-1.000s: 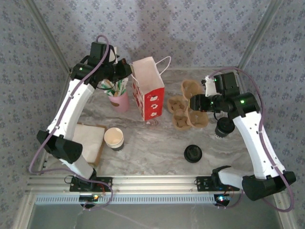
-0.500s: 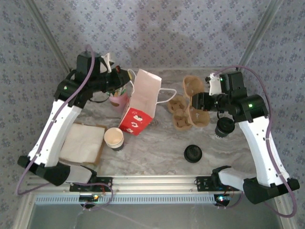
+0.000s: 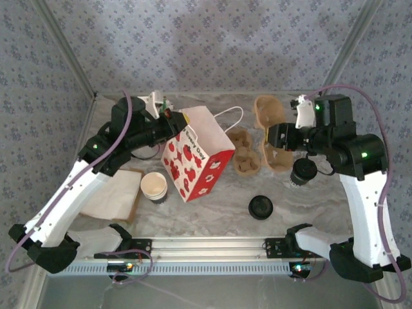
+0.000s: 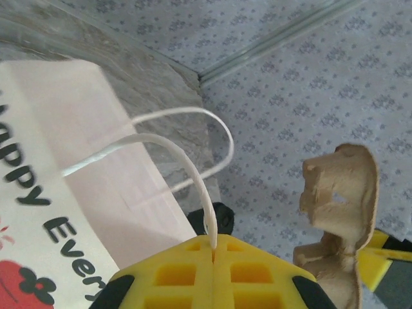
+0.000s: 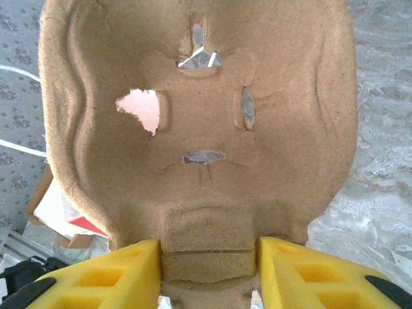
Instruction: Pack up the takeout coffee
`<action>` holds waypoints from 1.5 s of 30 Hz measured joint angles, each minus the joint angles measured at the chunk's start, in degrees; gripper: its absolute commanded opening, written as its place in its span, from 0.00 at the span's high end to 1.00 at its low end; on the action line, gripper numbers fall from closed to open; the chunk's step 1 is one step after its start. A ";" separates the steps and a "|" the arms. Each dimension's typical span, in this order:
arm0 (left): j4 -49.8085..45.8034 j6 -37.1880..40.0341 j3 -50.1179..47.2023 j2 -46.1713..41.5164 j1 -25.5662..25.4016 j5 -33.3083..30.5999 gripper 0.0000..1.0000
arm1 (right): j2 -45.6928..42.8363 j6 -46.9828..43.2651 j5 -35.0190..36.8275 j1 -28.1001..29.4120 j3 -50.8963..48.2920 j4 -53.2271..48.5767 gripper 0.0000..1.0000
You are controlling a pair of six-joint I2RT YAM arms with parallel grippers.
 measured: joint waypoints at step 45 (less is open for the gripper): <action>-1.64 -4.96 -33.35 -33.07 -8.70 -20.61 1.00 | 7.13 8.52 1.09 11.54 -6.25 9.49 0.48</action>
